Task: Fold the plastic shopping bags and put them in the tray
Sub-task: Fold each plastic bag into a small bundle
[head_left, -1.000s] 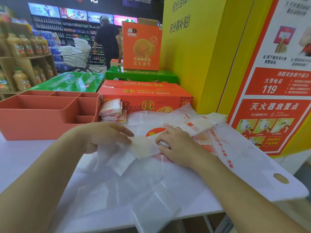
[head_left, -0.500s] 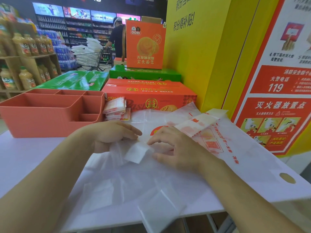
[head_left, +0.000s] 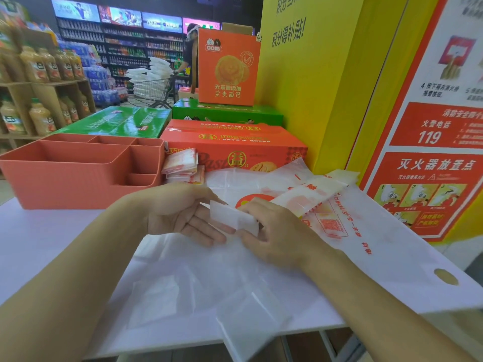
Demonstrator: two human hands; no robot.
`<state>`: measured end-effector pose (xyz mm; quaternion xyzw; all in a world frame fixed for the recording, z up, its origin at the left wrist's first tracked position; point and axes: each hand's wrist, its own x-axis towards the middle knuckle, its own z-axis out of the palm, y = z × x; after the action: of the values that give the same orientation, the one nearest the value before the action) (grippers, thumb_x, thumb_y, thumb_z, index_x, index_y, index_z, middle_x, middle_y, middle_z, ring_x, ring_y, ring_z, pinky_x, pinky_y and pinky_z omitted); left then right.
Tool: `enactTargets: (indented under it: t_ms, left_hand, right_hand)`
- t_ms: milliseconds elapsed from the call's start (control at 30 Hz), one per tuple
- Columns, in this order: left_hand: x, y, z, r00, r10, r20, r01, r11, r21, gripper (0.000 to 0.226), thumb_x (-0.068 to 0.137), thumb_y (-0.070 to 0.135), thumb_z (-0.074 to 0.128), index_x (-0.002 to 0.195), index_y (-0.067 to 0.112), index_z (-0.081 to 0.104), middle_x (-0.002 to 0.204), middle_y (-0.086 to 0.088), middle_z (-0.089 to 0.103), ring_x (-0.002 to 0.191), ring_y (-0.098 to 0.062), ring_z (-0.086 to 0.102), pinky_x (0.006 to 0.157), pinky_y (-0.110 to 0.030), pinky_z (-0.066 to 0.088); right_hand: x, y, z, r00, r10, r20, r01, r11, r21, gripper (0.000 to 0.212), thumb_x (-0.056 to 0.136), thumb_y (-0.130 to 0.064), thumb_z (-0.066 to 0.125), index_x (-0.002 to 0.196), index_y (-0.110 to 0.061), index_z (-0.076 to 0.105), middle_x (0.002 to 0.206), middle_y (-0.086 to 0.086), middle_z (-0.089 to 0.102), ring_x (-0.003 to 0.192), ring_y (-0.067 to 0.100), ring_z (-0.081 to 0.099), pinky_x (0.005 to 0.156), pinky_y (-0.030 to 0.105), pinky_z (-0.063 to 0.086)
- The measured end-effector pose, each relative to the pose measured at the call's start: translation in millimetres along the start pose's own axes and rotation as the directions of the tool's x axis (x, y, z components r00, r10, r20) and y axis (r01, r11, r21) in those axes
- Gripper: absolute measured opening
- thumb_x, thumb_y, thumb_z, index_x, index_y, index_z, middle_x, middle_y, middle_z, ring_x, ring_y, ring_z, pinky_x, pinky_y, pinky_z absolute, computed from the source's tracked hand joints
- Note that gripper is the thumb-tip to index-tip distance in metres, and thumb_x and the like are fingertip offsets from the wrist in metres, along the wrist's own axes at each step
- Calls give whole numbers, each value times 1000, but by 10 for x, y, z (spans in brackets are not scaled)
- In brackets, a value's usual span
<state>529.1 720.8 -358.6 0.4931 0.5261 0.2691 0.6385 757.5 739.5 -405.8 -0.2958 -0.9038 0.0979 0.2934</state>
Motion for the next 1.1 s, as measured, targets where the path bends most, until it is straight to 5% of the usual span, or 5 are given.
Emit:
enactTargets:
  t_ms: [200,433,700,967,1100]
  left_hand:
    - [66,-25,-99,982,180,-53,-180,984,6,26,101,18,50,121,10,66,117,-17,72,84,-27,72,71,-33,59]
    - [184,-147,66,932,357,-63,-323,896,303,21,95,15,67,114,23,72,106,-3,75,83,-16,63,76,-33,48]
    - [360,-292,217,848,521,-94,-274,584,764,38,83,36,78,115,44,59,108,25,63,83,-5,64,82,-22,51]
    - [354,-305,253,835,543,-94,-237,508,828,33,91,36,67,123,40,58,110,23,62,83,-1,60,74,-18,46]
    - [344,-294,245,849,519,-101,-294,622,726,35,90,24,65,121,37,56,110,19,62,99,-7,62,81,-20,49]
  right_hand:
    - [-29,15,-68,963,259,75,-270,918,289,29,91,-33,61,119,-39,58,103,-10,69,85,16,67,77,45,57]
    - [-15,64,-129,939,344,-24,-312,879,359,32,91,-20,68,116,-38,59,105,-10,68,91,7,65,67,24,56]
    - [-31,201,-193,918,396,11,-394,909,136,48,82,-15,68,120,-43,57,123,-17,48,113,2,47,84,20,42]
    - [-93,217,-266,915,330,231,-342,940,12,26,84,-28,72,108,-38,69,114,-16,53,109,2,46,100,33,45]
    - [-110,210,-298,900,310,307,-324,946,-4,43,81,-45,80,120,-41,62,118,-20,47,116,-3,43,100,27,43]
